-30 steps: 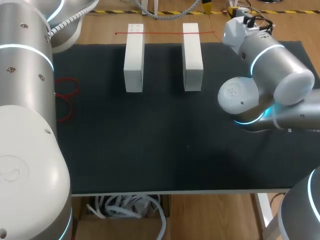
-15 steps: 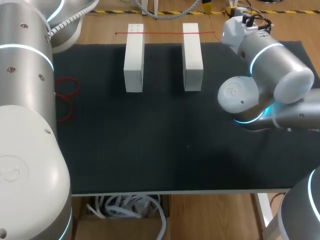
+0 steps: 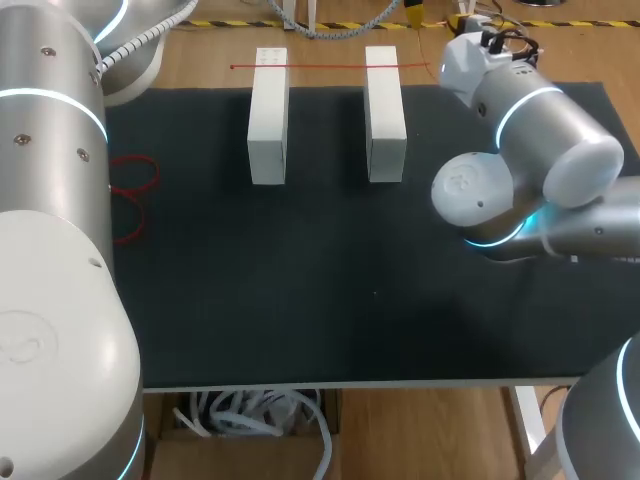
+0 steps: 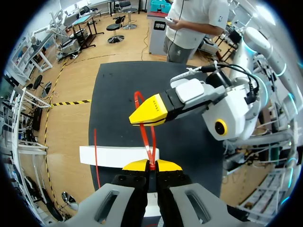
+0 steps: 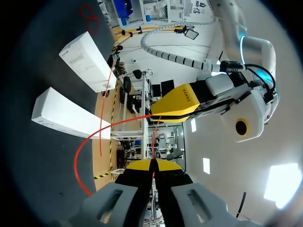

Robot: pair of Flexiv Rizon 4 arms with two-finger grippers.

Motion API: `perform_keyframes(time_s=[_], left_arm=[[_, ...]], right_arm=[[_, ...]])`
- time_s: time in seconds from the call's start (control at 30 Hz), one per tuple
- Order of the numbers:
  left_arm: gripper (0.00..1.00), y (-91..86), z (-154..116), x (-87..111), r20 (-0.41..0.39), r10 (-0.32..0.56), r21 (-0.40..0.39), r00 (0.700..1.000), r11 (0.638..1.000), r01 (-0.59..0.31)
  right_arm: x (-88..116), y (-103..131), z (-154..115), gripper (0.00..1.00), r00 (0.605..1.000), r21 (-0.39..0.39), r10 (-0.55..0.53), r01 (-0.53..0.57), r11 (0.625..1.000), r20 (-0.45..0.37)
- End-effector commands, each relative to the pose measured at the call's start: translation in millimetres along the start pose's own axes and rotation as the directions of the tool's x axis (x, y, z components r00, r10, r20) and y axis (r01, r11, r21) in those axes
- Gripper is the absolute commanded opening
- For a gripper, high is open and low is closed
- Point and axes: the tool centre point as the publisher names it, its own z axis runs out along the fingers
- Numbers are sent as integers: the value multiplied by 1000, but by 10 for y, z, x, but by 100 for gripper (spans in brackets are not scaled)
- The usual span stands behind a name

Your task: Grab the tape and strap the tape.

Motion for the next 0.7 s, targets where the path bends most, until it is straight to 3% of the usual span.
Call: perform_keyframes(time_s=[0.03, 0.7], left_arm=[[0, -14, -15, -12, -5, -3, -7, 1000, 1000, 3], [0, -14, -15, -12, -5, -3, -7, 1000, 1000, 3]], right_arm=[[-7, 29, 12, 0, 1000, 6, -1, 1, 1000, -2], [-9, 79, -31, 0, 1000, -4, 21, -21, 1000, 13]])
